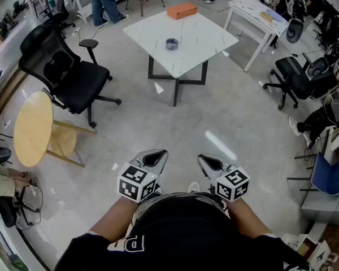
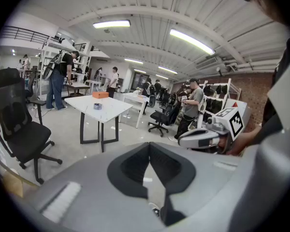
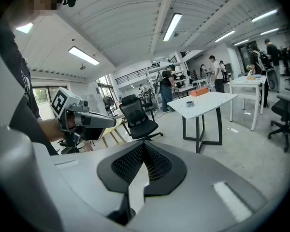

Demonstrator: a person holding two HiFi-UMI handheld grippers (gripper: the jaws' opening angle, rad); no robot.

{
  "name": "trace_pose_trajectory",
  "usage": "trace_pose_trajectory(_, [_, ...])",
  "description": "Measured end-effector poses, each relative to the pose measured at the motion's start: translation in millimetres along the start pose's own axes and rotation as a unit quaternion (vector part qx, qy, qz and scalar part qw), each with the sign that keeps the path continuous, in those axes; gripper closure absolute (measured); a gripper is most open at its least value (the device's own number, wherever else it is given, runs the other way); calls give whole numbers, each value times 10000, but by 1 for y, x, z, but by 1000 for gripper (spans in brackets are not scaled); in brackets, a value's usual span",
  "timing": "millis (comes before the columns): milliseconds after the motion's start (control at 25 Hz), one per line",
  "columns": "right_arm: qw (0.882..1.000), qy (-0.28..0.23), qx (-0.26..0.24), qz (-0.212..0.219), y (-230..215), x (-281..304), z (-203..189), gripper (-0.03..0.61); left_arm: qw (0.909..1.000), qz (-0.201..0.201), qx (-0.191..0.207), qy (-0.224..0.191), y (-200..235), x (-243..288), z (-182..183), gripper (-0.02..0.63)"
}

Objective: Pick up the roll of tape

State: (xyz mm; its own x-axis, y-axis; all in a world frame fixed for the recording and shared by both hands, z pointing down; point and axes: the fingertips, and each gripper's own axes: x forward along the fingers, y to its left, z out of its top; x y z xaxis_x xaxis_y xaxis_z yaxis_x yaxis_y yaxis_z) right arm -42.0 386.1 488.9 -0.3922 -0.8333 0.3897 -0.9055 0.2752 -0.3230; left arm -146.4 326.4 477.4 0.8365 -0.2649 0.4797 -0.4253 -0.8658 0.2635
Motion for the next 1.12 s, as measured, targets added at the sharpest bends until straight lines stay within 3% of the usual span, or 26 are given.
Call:
trace_pose_trajectory(680, [9999,-77,31,144,3,2,0,580,10000,11,77,32,-4,4,2,554])
trace_pose_trajectory(1120, [10000,9,-20,24,-4,2,0,580,9999,-8,92,104,-6,8,2,554])
